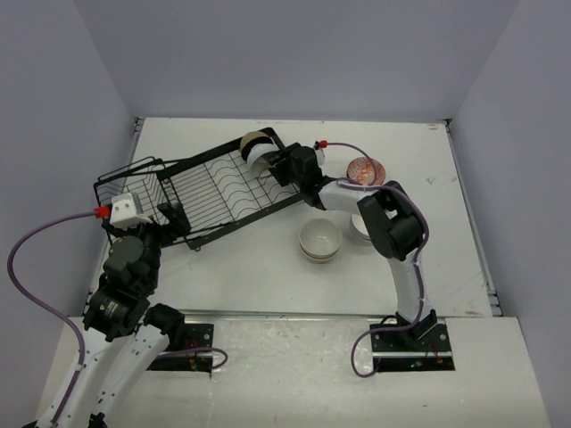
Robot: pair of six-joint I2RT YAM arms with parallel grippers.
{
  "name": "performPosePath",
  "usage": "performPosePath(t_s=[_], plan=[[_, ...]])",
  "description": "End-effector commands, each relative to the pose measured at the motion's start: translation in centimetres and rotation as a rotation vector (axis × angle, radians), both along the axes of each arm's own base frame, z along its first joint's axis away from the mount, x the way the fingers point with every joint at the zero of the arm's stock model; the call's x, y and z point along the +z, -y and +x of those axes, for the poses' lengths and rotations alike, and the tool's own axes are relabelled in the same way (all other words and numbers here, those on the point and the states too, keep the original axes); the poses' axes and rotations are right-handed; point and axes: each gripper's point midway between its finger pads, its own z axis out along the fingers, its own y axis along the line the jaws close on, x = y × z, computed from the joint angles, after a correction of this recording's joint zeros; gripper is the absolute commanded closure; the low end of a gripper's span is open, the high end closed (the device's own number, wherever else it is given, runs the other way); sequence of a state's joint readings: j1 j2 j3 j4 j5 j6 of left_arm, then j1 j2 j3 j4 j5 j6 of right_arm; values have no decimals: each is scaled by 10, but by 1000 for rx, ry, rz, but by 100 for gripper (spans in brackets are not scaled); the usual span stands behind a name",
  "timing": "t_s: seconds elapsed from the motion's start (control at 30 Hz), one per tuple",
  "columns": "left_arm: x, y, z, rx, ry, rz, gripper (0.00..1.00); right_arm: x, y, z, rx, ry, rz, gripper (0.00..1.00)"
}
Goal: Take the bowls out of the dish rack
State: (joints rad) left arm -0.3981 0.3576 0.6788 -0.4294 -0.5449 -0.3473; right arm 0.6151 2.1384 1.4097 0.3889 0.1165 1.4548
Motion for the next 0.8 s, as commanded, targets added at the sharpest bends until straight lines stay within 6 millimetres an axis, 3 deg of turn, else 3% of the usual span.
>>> performPosePath(t_s=[0.0,0.27,0.4,0.43,0.47,0.53,0.57,0.77], plan=[[16,3,0,-24,52,-4,0,37,-4,27,-71,107,96,43],[17,5,0,-36,57,-4,0,25,-12,38,-65,119,124,52],[17,6,1,-47,58,-3,0,21,-7,29,-67,126,122,52],[17,7,0,-49,60,-4,0,29,-5,28,-71,143,135,52],[17,7,0,-50,60,-4,0,22,0,24,-74,132,126,52],[17,7,0,-52,62,-5,0,32,3,20,-77,157,138,52],[17,7,0,-52,61,-3,0,27,6,17,-79,147,130,53],[17,8,1,-55,59,-3,0,36,12,5,-77,176,166,53]])
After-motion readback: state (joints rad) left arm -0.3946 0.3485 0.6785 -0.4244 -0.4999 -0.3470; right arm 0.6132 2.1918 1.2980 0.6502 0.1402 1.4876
